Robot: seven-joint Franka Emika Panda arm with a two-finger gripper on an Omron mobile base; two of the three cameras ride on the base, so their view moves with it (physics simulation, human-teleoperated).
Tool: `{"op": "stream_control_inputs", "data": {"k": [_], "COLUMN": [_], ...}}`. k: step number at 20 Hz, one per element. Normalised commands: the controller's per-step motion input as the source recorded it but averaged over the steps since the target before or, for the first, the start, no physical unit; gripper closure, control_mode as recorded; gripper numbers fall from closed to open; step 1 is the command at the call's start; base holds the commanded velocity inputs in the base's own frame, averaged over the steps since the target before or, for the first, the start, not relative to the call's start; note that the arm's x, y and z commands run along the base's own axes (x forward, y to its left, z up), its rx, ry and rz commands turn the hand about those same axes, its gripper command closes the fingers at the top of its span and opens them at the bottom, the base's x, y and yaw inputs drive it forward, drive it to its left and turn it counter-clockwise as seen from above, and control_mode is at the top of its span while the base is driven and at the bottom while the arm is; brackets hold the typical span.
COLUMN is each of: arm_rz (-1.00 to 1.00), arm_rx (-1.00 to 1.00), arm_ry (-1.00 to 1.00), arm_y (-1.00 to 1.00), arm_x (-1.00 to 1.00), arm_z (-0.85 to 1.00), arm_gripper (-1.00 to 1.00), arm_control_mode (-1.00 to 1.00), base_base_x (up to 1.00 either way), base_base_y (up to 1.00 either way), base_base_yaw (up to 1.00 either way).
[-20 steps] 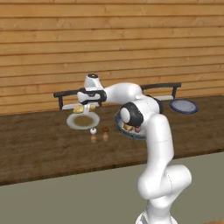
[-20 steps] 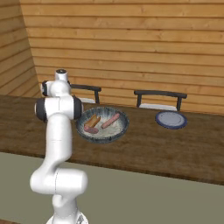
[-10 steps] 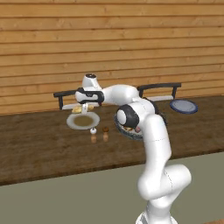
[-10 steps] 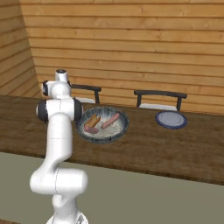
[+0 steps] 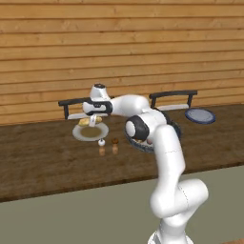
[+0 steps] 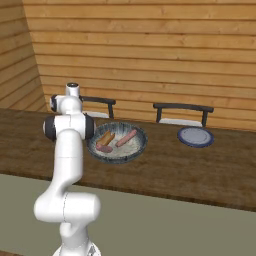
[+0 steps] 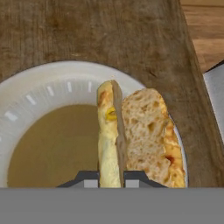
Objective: Place one bun and one sausage from the bowl on each plate.
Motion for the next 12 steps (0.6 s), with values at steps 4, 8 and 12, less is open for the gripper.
{"op": "stream_control_inputs", "data": {"k": [4,8,12], "arm_rz": [0.0,0.0,0.0], "arm_rx": [0.0,0.0,0.0], "arm_ry": [0.0,0.0,0.0], "arm_y": [0.0,0.0,0.0], "arm_x": [0.08,0.06,0.08], "arm_z": [-0.11,-0.09,-0.1], "arm_gripper": [1.0,1.0,1.0], "arm_control_mode": [-1.0,-1.0,-1.0], "base_base_x": [0.0,0.0,0.0], "base_base_y": [0.0,0.0,0.0], "base_base_yaw": [0.0,0.0,0.0]}}
